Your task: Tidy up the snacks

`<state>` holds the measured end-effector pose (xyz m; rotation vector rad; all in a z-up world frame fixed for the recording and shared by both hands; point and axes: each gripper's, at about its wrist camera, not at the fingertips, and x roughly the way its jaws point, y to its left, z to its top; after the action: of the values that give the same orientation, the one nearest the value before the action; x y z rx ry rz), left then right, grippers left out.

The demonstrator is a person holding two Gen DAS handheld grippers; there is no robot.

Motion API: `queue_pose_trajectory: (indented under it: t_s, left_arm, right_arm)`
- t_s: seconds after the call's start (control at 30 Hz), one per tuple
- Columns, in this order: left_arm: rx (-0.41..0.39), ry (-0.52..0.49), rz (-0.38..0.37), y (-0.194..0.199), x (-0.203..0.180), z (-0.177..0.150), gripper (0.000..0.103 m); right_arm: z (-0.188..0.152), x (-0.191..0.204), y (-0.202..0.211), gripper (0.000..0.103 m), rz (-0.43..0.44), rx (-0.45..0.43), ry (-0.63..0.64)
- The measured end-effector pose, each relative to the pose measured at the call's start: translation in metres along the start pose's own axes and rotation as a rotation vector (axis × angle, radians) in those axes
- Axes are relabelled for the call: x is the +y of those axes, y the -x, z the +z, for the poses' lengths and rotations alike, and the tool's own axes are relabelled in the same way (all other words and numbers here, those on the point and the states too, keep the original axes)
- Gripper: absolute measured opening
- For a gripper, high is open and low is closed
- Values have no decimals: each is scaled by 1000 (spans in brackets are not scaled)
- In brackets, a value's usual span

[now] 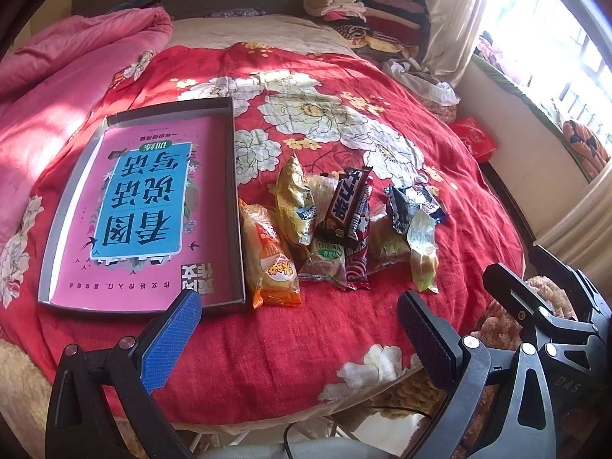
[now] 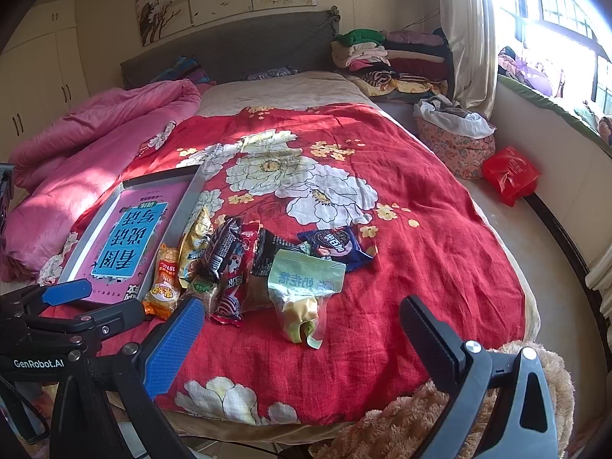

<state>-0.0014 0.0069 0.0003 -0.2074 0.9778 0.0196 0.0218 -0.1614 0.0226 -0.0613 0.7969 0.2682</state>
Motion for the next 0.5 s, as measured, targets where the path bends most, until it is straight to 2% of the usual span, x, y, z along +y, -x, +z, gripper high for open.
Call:
queue_pose_trajectory:
  t_s: [0.5]
  left_arm:
    - [9, 18, -1, -2, 7, 2, 102]
  right_arm:
    - [0, 1, -5, 103, -1, 7, -3]
